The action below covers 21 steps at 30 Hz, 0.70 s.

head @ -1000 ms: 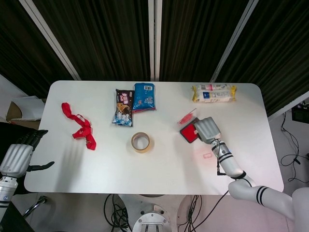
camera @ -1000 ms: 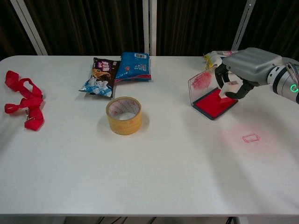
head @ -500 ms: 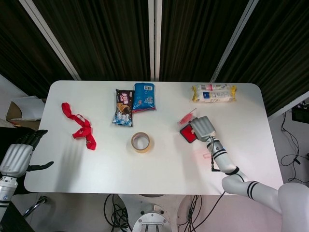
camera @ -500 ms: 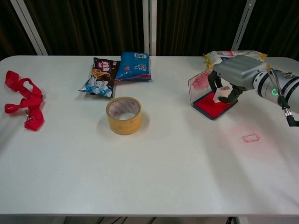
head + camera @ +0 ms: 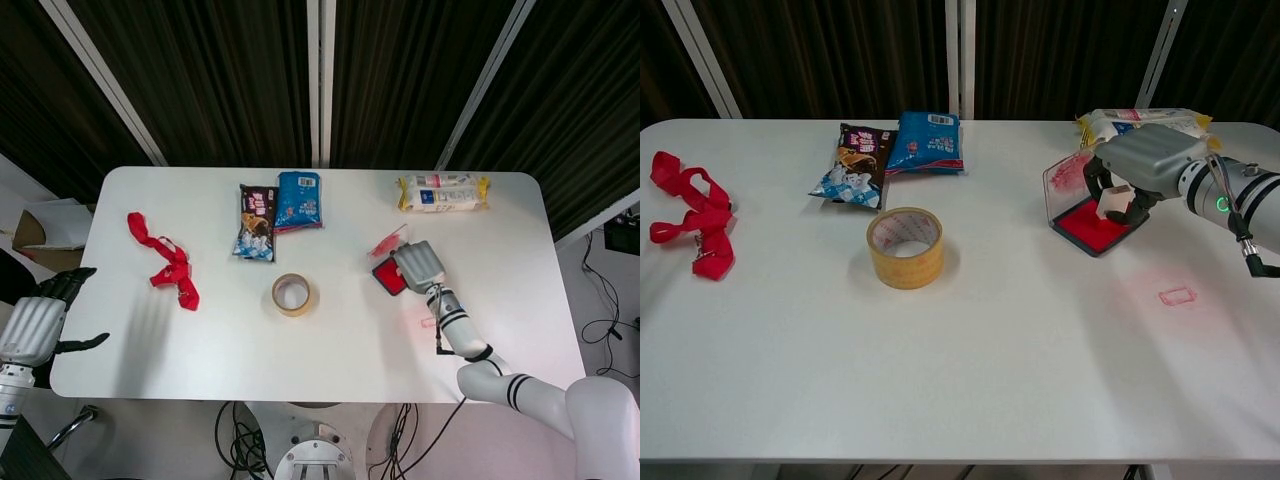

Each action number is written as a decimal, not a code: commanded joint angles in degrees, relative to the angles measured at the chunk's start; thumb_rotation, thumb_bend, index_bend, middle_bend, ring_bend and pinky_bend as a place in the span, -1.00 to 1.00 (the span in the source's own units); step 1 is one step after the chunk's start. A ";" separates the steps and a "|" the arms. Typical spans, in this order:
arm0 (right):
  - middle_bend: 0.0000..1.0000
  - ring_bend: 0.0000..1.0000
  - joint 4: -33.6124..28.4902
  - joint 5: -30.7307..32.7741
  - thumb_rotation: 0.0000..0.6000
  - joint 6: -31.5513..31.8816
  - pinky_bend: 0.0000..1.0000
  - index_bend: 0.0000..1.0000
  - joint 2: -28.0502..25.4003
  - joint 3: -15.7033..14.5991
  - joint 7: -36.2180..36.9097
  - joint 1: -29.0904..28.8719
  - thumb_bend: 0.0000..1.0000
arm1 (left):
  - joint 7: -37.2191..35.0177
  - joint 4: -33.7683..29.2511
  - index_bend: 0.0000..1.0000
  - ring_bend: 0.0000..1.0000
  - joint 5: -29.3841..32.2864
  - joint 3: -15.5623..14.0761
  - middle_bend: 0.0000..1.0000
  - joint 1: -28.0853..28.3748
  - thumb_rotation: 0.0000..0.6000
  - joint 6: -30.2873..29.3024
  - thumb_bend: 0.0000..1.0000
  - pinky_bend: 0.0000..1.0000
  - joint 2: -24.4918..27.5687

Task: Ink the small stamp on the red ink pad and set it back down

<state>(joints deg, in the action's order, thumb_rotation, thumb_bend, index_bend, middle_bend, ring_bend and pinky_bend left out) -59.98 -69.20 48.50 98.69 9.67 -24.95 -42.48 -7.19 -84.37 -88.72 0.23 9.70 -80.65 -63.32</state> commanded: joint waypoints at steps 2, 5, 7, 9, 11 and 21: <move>0.15 0.73 -5.27 -1.39 1.00 3.65 0.97 0.27 -3.50 1.34 2.31 0.73 -0.18 | 0.05 -0.11 -0.77 -0.72 -0.16 -0.04 -0.74 0.04 0.53 -0.03 -0.87 -0.50 -0.09; 0.15 0.73 -10.62 -2.46 1.00 6.39 0.97 0.27 -6.93 1.91 3.47 1.74 -0.18 | 0.20 -0.27 -0.77 -0.72 -0.29 -0.08 -0.74 0.10 0.54 0.02 -0.87 -0.50 -0.18; 0.15 0.73 -13.76 -3.09 1.00 7.87 0.97 0.27 -9.05 1.54 3.16 2.65 -0.18 | 0.30 -0.39 -0.77 -0.72 -0.34 -0.11 -0.74 0.08 0.54 -0.03 -0.87 -0.50 -0.21; 0.15 0.74 -17.15 -3.37 1.00 9.04 0.97 0.27 -11.44 0.42 2.11 4.02 -0.19 | 0.42 -0.51 -0.77 -0.72 -0.38 -0.12 -0.74 0.05 0.54 -0.11 -0.87 -0.50 -0.24; 0.15 0.74 -20.34 -2.96 1.00 9.84 0.97 0.27 -13.60 -1.12 0.75 5.70 -0.19 | 0.49 -0.56 -0.77 -0.72 -0.38 -0.15 -0.74 0.01 0.54 -0.15 -0.87 -0.50 -0.28; 0.12 0.75 -26.90 -0.06 1.00 16.43 0.97 0.28 -14.75 -7.29 -3.88 14.02 -0.20 | -0.07 -0.13 -0.78 -0.72 -1.30 -0.51 -0.74 0.33 0.54 0.04 -0.87 -0.50 -0.88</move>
<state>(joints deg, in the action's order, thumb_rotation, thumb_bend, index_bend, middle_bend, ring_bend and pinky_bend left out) -86.33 -69.48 63.95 83.66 3.16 -28.30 -29.41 -7.24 -84.52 -90.00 -0.26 10.02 -80.59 -64.19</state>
